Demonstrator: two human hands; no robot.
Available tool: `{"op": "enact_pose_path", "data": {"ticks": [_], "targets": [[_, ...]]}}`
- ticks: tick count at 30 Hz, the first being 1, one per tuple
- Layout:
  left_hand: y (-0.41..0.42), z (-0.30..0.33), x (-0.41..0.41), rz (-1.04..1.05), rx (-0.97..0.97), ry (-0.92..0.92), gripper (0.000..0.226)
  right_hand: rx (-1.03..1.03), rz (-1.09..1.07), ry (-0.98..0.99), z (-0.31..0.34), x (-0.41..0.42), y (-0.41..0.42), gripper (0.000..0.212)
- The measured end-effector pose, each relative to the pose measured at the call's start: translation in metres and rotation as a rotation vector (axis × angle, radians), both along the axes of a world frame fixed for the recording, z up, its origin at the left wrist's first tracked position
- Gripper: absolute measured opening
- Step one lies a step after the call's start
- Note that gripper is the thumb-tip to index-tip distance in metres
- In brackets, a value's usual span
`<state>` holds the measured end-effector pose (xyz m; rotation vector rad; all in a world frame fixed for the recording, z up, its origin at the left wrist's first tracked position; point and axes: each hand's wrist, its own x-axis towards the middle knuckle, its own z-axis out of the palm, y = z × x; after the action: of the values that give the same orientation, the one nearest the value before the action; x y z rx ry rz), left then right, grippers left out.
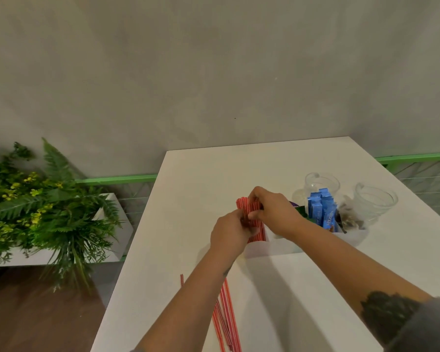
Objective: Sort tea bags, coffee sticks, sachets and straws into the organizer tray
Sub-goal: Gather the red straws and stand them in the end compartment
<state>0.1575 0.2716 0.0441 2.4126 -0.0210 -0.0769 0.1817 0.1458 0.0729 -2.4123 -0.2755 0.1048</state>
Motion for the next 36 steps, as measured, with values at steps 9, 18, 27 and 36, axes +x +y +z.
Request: {"op": "enact_pose_path", "data": {"ticks": [9, 18, 27, 36], "targets": [[-0.005, -0.006, 0.007, 0.074, 0.182, -0.131, 0.022, 0.014, -0.132, -0.116, -0.013, 0.005, 0.003, 0.027], [-0.005, -0.002, 0.017, 0.094, 0.286, -0.124, 0.036, 0.018, -0.188, -0.083, -0.015, 0.011, 0.003, 0.037], [0.002, -0.001, 0.016, 0.075, 0.193, -0.173, 0.033, -0.087, -0.131, -0.187, -0.020, 0.005, 0.004, 0.038], [0.042, 0.002, -0.014, 0.214, 0.086, -0.187, 0.029, -0.013, -0.253, -0.314, -0.015, -0.026, 0.010, 0.033]]}}
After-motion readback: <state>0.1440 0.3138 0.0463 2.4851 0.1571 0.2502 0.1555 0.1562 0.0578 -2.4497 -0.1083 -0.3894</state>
